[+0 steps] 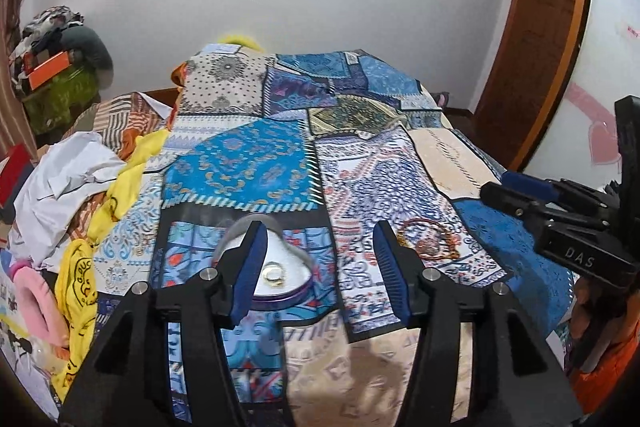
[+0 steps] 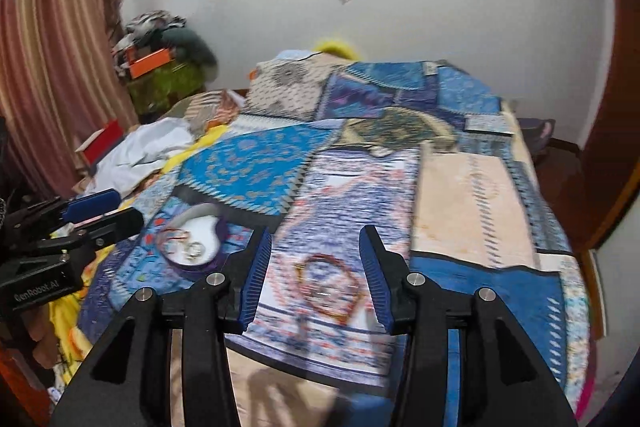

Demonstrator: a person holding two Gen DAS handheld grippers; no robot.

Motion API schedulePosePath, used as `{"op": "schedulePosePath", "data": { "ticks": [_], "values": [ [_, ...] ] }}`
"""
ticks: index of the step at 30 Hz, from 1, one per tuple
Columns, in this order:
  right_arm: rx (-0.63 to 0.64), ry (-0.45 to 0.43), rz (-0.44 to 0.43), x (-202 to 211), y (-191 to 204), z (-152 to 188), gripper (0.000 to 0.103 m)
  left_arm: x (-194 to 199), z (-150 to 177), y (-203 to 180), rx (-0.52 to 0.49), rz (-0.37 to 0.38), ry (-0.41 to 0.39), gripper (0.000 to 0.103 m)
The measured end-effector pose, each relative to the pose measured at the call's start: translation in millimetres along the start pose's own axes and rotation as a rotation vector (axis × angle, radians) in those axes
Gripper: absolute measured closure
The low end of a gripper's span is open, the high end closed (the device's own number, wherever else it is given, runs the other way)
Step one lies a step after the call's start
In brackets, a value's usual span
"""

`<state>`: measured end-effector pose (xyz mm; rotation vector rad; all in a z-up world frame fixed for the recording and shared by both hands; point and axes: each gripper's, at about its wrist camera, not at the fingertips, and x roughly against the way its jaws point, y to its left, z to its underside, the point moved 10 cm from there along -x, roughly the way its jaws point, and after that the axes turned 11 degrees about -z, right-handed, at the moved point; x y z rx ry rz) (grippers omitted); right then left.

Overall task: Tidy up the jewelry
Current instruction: 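Move the left gripper out of the tin to the small silver pendant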

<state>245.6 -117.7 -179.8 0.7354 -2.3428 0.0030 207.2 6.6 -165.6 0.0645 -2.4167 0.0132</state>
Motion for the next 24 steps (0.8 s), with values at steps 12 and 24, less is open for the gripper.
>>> {"op": "schedulePosePath", "data": {
  "ticks": [12, 24],
  "values": [
    [-0.097, 0.012, 0.038, 18, -61, 26, 0.061, -34, 14, -64, -0.075, 0.052, 0.093, 0.049],
    [-0.129, 0.067, 0.01, 3, -75, 49, 0.061, -69, 34, -112, -0.134, 0.119, 0.157, 0.066]
  ]
}}
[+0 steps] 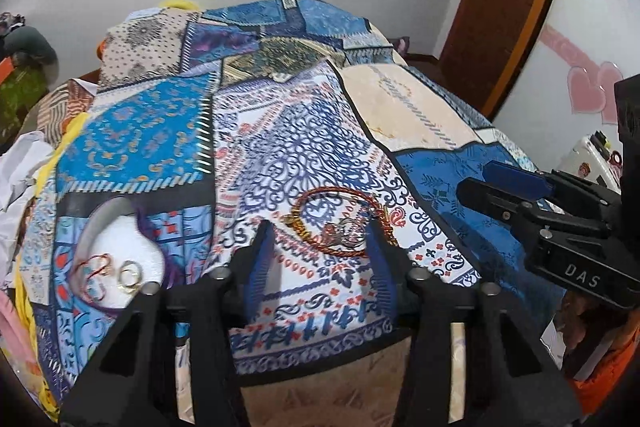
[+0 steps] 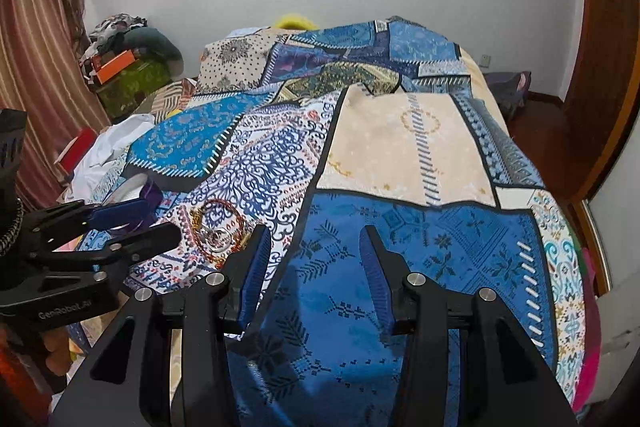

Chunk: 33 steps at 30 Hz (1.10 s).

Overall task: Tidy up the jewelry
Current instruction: 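Move the left gripper out of the tin to the small silver pendant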

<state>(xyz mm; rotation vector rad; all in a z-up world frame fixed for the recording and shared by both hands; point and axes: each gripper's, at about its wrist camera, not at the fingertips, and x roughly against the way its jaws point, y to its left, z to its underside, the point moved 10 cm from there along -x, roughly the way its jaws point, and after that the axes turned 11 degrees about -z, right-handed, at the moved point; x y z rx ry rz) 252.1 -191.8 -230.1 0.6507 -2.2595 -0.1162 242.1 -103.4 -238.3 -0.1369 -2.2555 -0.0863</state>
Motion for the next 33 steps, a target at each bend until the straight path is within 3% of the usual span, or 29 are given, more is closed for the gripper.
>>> {"op": "schedulePosePath", "data": {
  "ticks": [4, 19, 33],
  "values": [
    [-0.008, 0.014, -0.009, -5, -3, 4, 0.061, -14, 4, -7, 0.005, 0.037, 0.044, 0.086],
    [0.005, 0.048, -0.051, -21, 7, 10, 0.061, -26, 1, -11, 0.025, 0.04, 0.029, 0.089],
    [0.042, 0.061, -0.109, -34, 31, 9, 0.061, 6, -7, 8, 0.06, 0.025, -0.047, 0.09]
  ]
}}
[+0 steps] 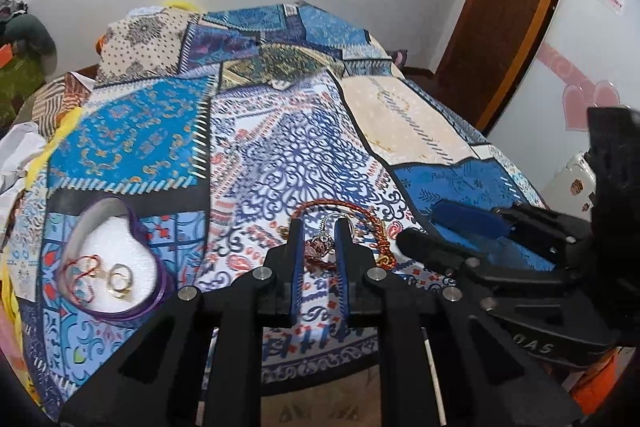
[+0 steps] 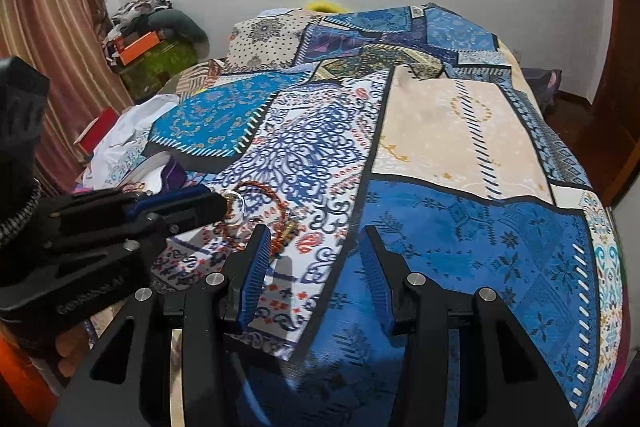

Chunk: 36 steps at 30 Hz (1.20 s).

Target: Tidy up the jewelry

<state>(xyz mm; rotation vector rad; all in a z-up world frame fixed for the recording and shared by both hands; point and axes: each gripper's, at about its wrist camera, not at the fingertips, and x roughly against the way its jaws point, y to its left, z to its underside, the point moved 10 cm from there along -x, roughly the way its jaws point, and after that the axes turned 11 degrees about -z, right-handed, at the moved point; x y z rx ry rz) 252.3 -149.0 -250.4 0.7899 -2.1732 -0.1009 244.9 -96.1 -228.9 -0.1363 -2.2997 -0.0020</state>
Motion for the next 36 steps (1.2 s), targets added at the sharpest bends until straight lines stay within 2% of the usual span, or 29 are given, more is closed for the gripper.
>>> {"op": "schedulePosePath", "data": {
  "ticks": [6, 8, 10, 14, 16, 18, 26, 36],
  "values": [
    [-0.011, 0.022, -0.056, -16, 12, 4, 0.061, 9, 2, 13, 0.006, -0.027, -0.013, 0.09],
    [-0.011, 0.031, -0.056, -20, 13, 4, 0.066, 10, 3, 17, 0.009, -0.032, -0.012, 0.09],
    [-0.007, 0.039, -0.043, -24, 12, 5, 0.075, 10, 5, 19, 0.014, -0.036, -0.012, 0.09],
    [0.012, 0.048, -0.041, -28, 13, 8, 0.084, 11, 7, 22, 0.025, -0.035, -0.011, 0.09],
    [0.007, 0.049, -0.05, -27, 13, 9, 0.093, 13, 8, 22, 0.026, -0.035, -0.013, 0.09],
    [0.002, 0.048, -0.057, -27, 12, 9, 0.095, 17, 8, 22, 0.025, -0.036, -0.02, 0.09],
    [-0.029, 0.0, -0.052, -9, 12, 5, 0.096, 34, 8, 27, 0.031, -0.046, -0.045, 0.09],
    [-0.01, -0.093, -0.035, 34, 20, -13, 0.096, 59, 9, 29, 0.04, -0.045, -0.079, 0.09]
  ]
}}
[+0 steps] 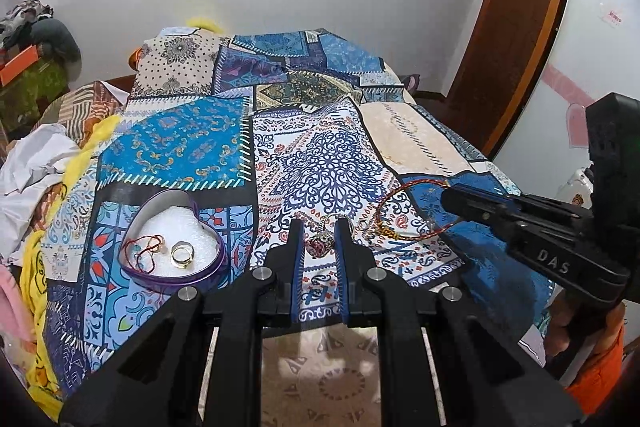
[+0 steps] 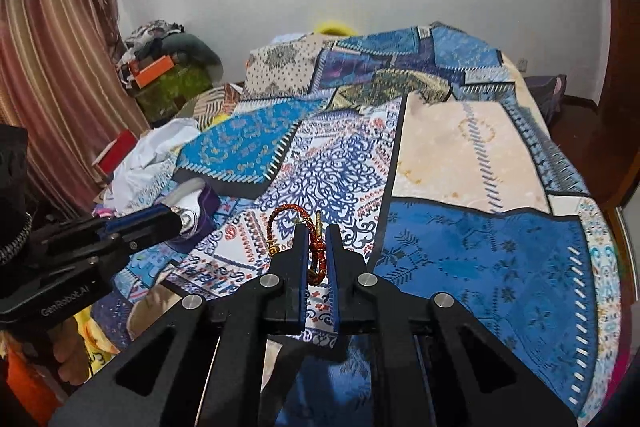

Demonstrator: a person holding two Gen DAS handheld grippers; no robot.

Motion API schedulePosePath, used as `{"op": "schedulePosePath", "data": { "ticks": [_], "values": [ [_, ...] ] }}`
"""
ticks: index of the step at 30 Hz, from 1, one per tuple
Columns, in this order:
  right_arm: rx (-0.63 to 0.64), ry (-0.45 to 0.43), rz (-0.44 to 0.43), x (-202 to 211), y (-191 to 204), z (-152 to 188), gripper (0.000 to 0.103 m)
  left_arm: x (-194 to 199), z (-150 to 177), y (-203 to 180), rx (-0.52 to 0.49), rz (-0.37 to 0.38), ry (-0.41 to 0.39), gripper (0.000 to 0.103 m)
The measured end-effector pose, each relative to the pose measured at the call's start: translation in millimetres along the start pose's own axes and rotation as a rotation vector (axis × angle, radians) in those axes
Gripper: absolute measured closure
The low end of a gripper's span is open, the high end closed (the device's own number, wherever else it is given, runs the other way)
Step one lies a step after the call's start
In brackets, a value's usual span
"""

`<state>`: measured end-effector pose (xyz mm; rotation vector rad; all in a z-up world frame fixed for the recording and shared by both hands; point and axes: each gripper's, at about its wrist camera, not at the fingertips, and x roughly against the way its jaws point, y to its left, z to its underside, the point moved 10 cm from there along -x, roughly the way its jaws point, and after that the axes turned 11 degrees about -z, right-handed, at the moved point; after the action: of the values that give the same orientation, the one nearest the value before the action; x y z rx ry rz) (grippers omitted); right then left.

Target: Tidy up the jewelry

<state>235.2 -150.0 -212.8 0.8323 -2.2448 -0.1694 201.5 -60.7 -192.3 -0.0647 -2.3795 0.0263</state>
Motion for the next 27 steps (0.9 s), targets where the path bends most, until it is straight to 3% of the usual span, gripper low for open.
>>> {"op": "schedulePosePath", "data": {
  "ticks": [4, 21, 27],
  "values": [
    [0.015, 0.0, -0.008, 7, 10, 3, 0.096, 7, 1, 1, 0.0, 0.003, -0.005, 0.09],
    [0.011, 0.177, -0.098, -31, 40, 52, 0.095, 12, 9, 12, 0.016, -0.012, 0.005, 0.09],
    [0.045, 0.18, -0.086, -26, 42, 47, 0.085, 7, 11, 14, 0.021, -0.015, 0.011, 0.09]
  ]
}}
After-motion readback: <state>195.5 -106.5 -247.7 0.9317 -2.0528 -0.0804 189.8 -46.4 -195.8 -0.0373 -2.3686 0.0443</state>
